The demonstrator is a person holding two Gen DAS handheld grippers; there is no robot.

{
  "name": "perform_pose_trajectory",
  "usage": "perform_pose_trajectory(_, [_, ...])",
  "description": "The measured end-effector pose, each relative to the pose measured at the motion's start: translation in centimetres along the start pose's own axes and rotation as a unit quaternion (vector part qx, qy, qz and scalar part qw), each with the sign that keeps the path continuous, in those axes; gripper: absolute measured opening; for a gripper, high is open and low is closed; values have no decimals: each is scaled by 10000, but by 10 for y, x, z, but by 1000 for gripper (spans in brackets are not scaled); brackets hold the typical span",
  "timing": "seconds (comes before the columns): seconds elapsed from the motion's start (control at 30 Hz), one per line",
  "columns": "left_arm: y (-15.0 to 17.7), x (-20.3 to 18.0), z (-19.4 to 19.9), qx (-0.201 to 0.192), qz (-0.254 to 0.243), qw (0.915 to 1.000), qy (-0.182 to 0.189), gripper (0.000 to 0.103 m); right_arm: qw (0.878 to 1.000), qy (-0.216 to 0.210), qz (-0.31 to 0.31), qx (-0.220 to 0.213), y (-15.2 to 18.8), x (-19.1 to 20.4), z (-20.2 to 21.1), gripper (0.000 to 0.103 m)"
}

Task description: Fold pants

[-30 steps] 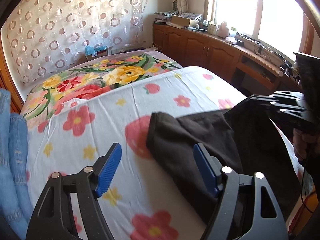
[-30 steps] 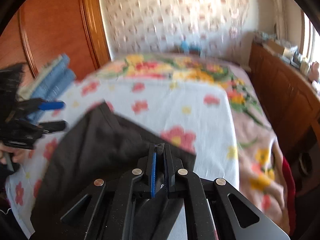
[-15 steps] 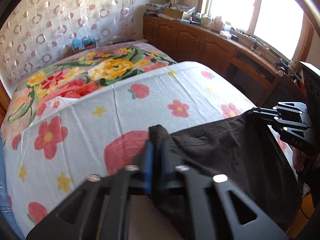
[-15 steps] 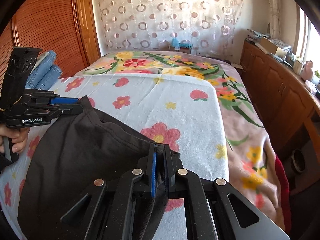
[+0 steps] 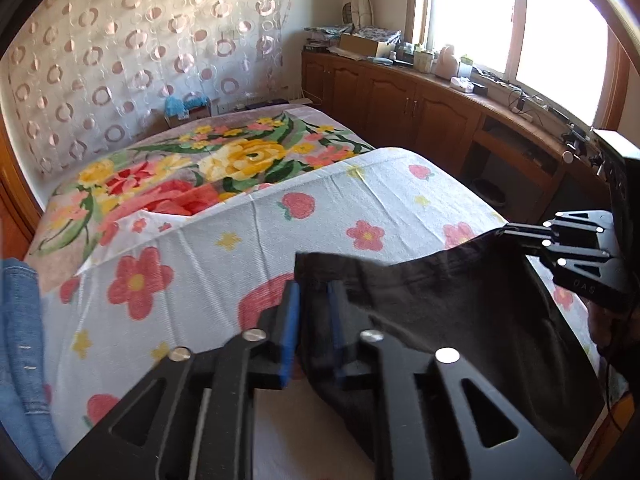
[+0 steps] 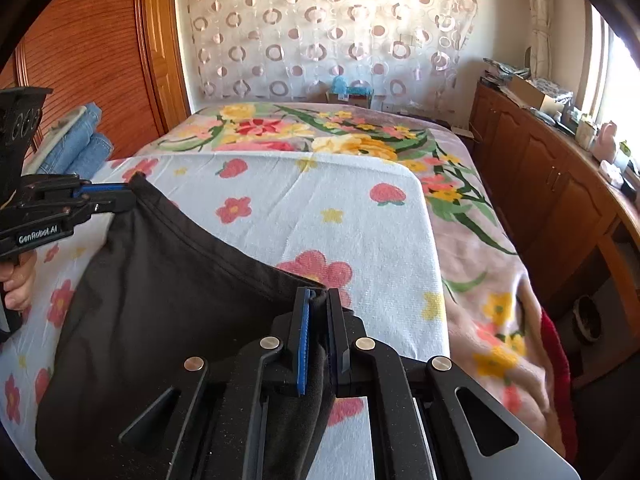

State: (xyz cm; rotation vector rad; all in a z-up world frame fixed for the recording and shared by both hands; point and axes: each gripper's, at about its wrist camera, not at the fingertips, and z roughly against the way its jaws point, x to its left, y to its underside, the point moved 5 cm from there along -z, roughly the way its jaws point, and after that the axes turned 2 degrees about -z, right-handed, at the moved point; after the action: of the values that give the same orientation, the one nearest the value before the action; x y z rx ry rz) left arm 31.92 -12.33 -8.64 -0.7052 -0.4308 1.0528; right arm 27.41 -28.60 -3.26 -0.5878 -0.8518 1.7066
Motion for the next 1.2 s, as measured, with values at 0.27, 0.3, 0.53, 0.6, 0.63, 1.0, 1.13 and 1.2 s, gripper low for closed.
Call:
perform_pose_trajectory(0.27, [17,-6,28,-50,-41,10000,27,83,9996,72,-171,-215,12,-1,40,23])
perform_pose_trajectory(0.3, [21,-7,30,-35,-61,10000,-9,83,9995,61,-182,-243,16,1,46,23])
perform_pose_trajectory(0.53, [46,-25,55,-81,-90,9997,197,83,9994,42,-153,-320,44,14,78,35])
perform_pose_trajectory(0.6, [51,-30,62,-119,-161,9997,100,83,9992,20,-153,-359,52,18,89,49])
perform_pose_trajectory(0.63, [54,-32,66,-146,-180,9997,62,83,9992,-7,-166,-376,55,20,94,53])
perform_pose_trajectory(1.0, [81,-51,106,-333,-208,9991,139,83,9989,-40,-353,-311,93,29,130,53])
perform_pose_trajectory(1.13, [94,-54,112,-299,-182,9992,212,83,9987,-79,-450,-215,107,29,137,53])
perform_pose_trajectory(1.2, [103,-57,112,-250,-165,9992,278,83,9986,-118,-495,-134,112,29,139,53])
